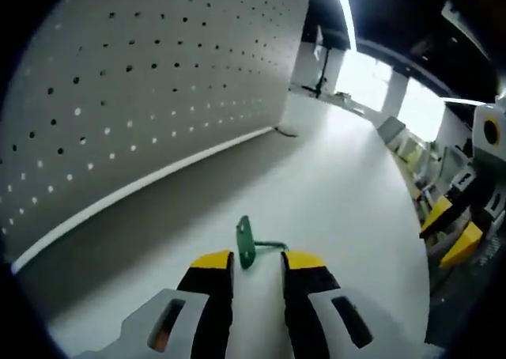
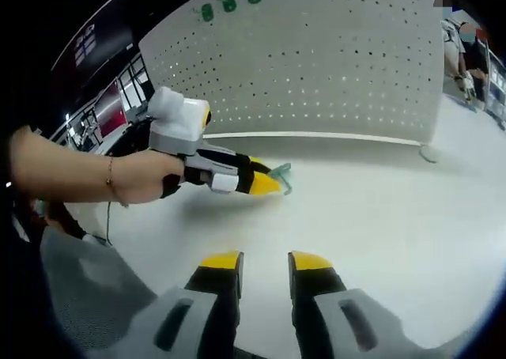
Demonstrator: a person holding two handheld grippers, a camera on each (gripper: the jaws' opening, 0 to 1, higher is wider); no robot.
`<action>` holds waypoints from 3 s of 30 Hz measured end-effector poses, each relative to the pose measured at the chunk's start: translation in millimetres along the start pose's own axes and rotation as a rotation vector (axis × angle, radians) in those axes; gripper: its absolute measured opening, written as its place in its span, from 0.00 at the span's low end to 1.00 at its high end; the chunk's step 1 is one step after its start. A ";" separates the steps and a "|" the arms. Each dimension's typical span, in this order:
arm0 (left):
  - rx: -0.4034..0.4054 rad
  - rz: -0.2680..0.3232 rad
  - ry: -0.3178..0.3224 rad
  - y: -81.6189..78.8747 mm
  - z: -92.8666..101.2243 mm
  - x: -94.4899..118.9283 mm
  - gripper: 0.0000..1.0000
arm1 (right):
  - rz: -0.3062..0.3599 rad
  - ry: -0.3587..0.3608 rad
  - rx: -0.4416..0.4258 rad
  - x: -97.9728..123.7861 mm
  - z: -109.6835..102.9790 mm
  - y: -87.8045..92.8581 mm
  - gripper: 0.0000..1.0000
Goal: Insert the hook assembly into the mounting plate slot until the hook locks in place.
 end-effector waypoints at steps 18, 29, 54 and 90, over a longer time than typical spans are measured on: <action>-0.096 0.008 -0.054 0.8 -12.3 -4.0 0.04 | 0.010 0.019 -0.011 2.9 1.5 -2.3 0.20; -0.076 -0.021 -0.047 -4.1 -15.9 12.2 0.03 | 0.027 0.023 -0.007 6.7 -1.9 -7.6 0.20; 0.087 -0.146 0.010 -42.9 23.7 140.6 0.02 | 0.150 -0.209 0.336 11.5 -87.7 -95.0 0.21; 0.358 -0.399 0.222 -36.2 77.5 204.4 0.02 | 0.095 -0.331 0.674 32.4 -151.1 -81.9 0.08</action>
Point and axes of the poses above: the point that each gripper's makers call its tool centre point, and the gripper's own axes: x roughly backward along the fingers, z roughly to its right, y roughly out of its underside, the point moved 3 cm from there along x, roughly backward along the fingers, and after that the axes turned 4 degrees about -x, right-handed, at the moved point
